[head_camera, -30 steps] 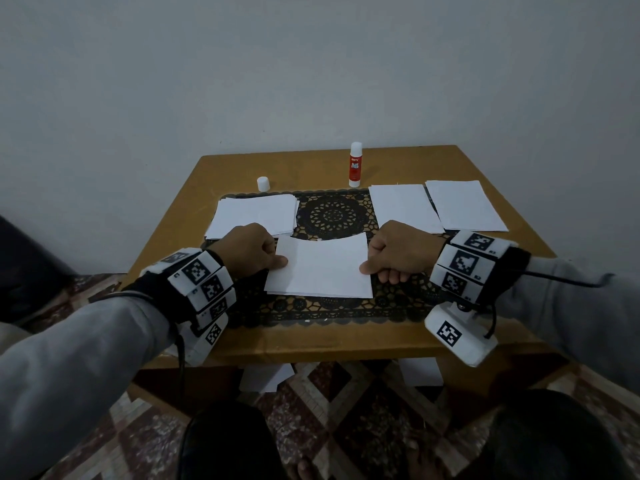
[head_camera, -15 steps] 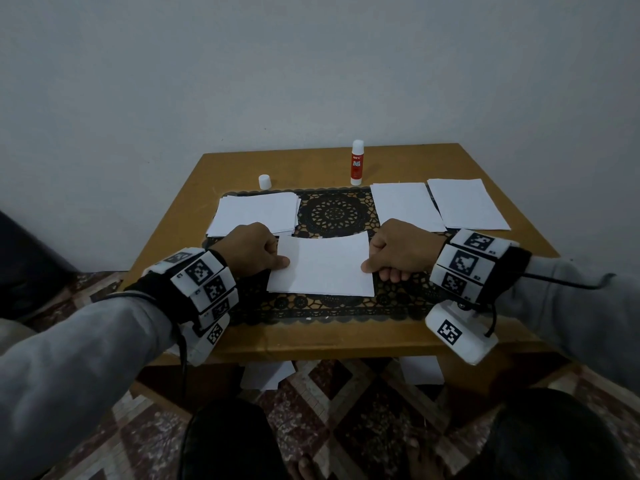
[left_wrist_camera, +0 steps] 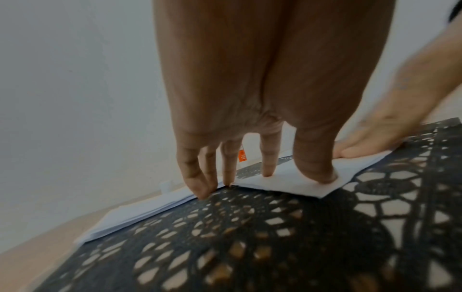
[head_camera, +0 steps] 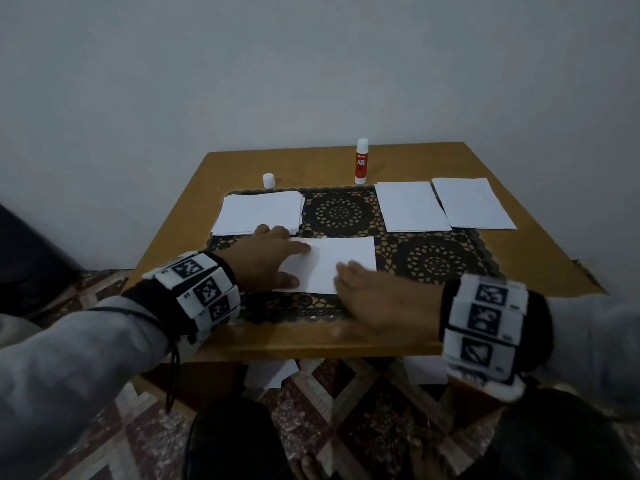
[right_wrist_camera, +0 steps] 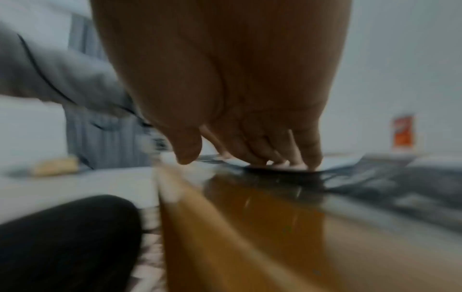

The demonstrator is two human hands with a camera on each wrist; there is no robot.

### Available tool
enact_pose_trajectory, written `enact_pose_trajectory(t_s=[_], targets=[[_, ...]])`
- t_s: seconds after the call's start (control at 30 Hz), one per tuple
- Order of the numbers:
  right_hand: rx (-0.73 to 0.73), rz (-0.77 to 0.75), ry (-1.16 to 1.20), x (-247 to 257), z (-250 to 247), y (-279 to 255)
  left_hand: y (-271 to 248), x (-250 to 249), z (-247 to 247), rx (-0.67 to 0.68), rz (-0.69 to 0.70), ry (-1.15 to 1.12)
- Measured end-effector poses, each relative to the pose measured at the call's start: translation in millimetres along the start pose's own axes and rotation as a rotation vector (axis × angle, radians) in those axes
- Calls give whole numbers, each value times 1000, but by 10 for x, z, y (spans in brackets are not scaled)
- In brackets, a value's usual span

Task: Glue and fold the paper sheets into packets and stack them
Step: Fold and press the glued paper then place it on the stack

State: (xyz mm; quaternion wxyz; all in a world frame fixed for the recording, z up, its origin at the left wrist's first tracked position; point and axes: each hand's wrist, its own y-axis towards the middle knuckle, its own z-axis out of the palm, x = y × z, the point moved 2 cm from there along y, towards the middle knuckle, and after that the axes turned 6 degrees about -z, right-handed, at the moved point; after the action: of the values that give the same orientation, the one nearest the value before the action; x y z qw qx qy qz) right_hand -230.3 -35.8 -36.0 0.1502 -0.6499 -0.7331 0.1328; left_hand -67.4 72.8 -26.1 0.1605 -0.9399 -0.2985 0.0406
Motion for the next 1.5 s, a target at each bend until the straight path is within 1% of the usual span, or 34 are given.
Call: enact_pose_trajectory(t_s=[0.03,0.1,0.23,0.27,0.37,0.4,0.5,0.53,0.67,0.7,0.8,0.83,0.87,0.97,1.0,1.07,1.1,1.2,1.27,1.3,1.4,1.43,1.5], targets=[[90,-34,-5,60,60,-49,2,19,10,28,-3,0],[163,-41,3,8,77,-131,3,39,33,56,-2,3],[183,74,-27,-222,-26,-119,-4,33,34,49,4,-11],[192,69,-38,-207,-13,-124,-4,27,34,48,6,-12],[242,-17,-52,-122,30,-185,-10,25,30,44,6,-4],[242,-10,-46,-159,2,-190,-11,23,30,45,4,-4],[216,96,-59,-323,-90,-138,-26,13,24,44,3,7],[212,102,-68,-318,-86,-141,-28,11,22,44,3,10],[271,1,-99,-177,17,-252,-18,20,29,47,5,9],[263,17,-92,-223,-1,-250,-16,18,29,45,6,10],[191,172,-60,-440,-127,-133,-31,7,9,49,1,19],[171,191,-54,-449,-151,-103,-39,-6,1,53,0,22],[169,178,-53,-410,-155,-89,-47,-16,0,57,0,26],[232,42,-48,-197,-130,-91,-60,-36,5,76,-18,50],[226,31,-41,-189,-143,-69,-69,-50,2,85,-29,74],[177,85,-6,-325,-200,20,-95,-137,-14,124,-24,129],[158,126,1,-431,-224,75,-115,-208,-27,154,0,135],[169,177,-20,-606,-252,172,-219,-454,-49,249,141,55],[166,173,-24,-615,-233,178,-213,-540,-41,263,192,22],[160,174,-26,-615,-225,176,-174,-544,-43,256,183,30],[160,182,-20,-610,-219,181,-37,-500,-61,211,67,83],[155,182,-15,-610,-215,182,-32,-519,-68,217,54,83],[140,180,-9,-617,-204,178,-73,-595,-71,265,100,46]])
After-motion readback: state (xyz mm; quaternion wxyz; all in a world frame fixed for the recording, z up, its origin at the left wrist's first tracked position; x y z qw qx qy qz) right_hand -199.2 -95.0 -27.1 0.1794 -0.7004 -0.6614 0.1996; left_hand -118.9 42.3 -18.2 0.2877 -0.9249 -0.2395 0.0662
